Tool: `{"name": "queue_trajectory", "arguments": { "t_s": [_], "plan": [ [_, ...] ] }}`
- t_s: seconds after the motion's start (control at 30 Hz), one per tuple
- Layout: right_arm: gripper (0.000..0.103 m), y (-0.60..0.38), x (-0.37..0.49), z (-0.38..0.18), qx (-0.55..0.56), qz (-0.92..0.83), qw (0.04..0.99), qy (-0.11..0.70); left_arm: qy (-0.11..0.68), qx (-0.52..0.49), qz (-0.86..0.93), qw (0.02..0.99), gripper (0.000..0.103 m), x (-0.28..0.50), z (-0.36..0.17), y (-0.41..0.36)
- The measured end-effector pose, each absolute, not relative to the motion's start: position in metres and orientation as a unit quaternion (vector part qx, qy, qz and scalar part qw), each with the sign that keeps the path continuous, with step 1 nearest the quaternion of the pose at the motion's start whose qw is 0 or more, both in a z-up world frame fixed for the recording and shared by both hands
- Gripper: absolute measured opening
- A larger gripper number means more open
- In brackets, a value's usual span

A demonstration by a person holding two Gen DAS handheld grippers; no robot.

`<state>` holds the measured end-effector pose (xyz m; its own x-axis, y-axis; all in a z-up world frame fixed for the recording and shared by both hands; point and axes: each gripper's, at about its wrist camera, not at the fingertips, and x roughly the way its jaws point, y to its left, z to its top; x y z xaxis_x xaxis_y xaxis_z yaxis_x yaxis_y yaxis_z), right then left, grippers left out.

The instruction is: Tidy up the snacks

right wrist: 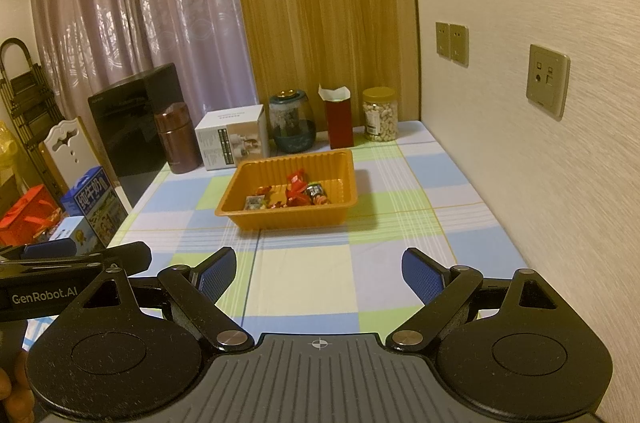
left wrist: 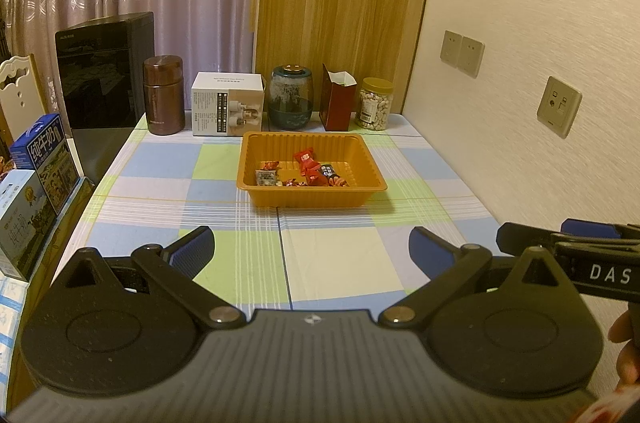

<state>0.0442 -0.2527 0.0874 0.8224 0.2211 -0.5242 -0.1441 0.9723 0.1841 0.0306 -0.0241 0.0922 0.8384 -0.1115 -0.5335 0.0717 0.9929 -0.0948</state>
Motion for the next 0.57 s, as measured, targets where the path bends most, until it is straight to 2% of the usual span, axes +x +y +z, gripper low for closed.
{"name": "queue_trajectory", "arguments": {
  "t_s": [0.57],
  "plan": [
    [0.089, -0.2533, 0.0451, 0.0874, 0.069, 0.096, 0.952, 0.282, 0.27, -0.044, -0.048, 0.961, 0.103, 0.0303, 0.0879, -0.0244]
  ]
}}
